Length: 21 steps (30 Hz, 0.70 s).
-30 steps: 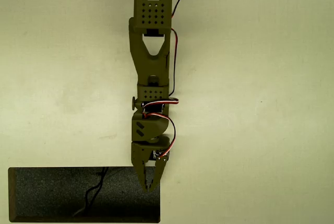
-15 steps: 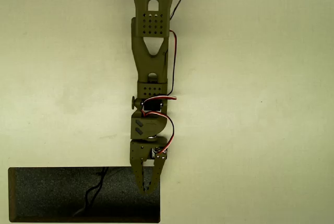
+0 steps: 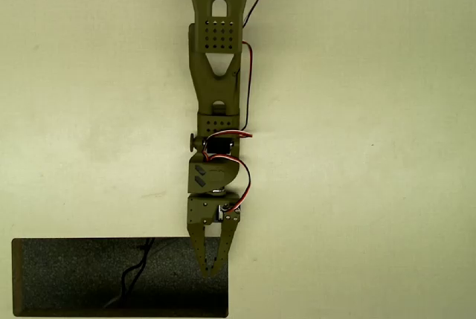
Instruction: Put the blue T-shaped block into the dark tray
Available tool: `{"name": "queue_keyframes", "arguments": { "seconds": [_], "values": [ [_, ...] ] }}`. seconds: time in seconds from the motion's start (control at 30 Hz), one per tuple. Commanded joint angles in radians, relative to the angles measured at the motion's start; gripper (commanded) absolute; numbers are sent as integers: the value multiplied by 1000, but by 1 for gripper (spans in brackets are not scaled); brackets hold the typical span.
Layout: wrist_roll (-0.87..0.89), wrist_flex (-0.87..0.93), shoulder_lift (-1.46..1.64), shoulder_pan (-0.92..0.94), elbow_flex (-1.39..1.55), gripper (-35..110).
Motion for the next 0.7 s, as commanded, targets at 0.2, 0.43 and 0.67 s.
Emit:
{"name": "queue_keyframes", "arguments": {
  "seconds": [0.2,0.43,0.67],
  "values": [
    [-41,-140,-2,15,51,0],
    [-41,-140,-2,15,51,0],
    [-41,-140,-2,15,51,0]
  ]
}}
